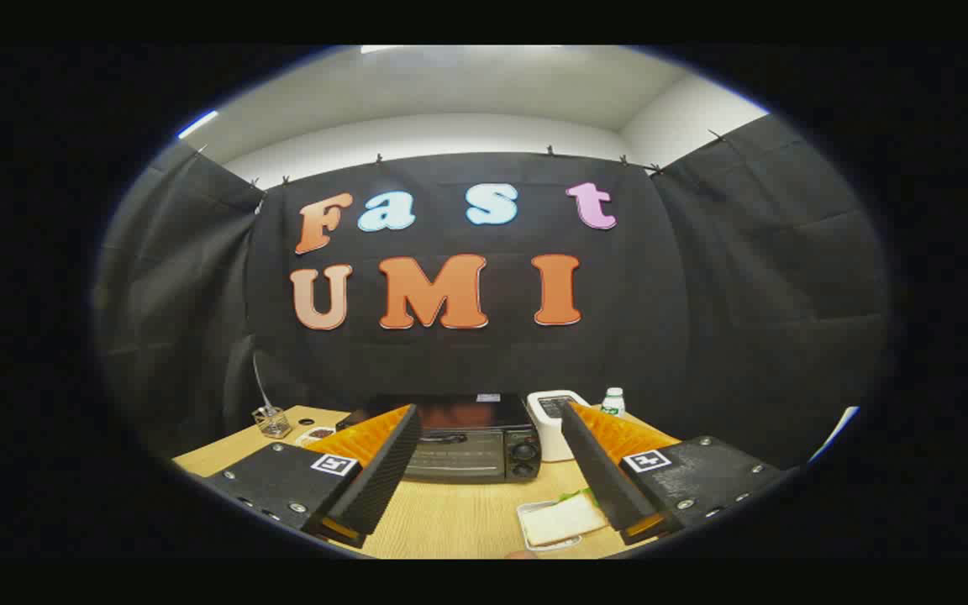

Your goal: Open the toaster oven, put the food inside, and close the toaster oven door.

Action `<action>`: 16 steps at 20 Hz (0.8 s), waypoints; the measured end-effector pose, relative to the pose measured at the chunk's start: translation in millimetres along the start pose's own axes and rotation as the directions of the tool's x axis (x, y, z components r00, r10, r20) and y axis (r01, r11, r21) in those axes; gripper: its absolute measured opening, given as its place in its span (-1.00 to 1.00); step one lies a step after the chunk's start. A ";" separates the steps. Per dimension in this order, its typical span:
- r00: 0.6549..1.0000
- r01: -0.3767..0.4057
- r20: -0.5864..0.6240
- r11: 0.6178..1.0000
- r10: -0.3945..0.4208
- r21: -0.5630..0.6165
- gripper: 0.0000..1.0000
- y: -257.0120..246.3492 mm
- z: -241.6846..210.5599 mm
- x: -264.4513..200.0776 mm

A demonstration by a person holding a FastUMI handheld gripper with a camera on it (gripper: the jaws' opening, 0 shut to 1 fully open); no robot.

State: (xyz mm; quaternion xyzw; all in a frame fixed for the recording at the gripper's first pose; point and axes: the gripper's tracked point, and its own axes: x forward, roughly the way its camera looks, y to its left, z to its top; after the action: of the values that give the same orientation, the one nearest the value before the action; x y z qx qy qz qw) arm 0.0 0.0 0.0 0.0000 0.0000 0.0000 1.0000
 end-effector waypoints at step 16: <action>0.999 0.018 -0.029 1.000 -0.017 0.012 0.98 -7.7 -17.8 7.8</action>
State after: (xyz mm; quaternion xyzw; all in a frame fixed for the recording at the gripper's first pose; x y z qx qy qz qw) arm 7.8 -7.7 -17.8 0.0061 0.0146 -0.0088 0.9998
